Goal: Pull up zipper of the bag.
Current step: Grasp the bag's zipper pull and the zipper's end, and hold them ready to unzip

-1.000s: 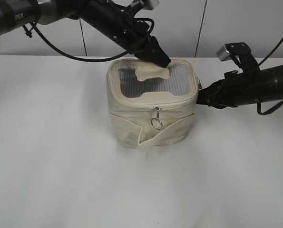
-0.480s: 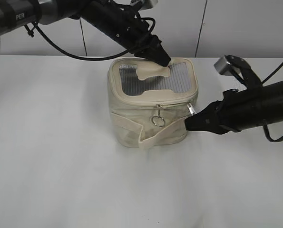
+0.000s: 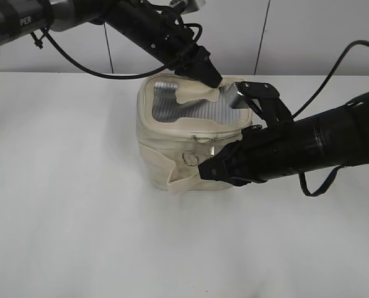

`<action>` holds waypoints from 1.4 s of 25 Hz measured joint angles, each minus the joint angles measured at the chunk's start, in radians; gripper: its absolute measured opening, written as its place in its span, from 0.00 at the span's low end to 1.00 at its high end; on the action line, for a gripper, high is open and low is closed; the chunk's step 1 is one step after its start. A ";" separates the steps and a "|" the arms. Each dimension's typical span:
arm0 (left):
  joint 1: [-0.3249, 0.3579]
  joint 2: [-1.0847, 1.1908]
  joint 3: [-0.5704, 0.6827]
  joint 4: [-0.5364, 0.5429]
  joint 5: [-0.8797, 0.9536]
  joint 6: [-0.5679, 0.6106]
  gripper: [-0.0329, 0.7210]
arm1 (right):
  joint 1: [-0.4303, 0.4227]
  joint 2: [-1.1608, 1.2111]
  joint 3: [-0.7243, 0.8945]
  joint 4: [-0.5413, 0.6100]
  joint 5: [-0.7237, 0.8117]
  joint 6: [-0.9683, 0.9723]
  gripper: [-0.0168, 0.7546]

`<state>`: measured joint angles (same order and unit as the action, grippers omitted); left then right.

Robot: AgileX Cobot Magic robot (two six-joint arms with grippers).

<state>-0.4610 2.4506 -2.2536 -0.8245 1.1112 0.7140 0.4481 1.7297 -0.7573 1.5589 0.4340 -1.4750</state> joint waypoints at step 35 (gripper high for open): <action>-0.003 -0.017 0.000 0.054 -0.045 -0.118 0.46 | -0.066 -0.005 -0.154 -0.606 0.273 0.624 0.61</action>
<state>-0.4643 2.4335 -2.2536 -0.7709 1.0659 0.5964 0.3821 1.7243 -0.9111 0.9529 0.7073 -0.8509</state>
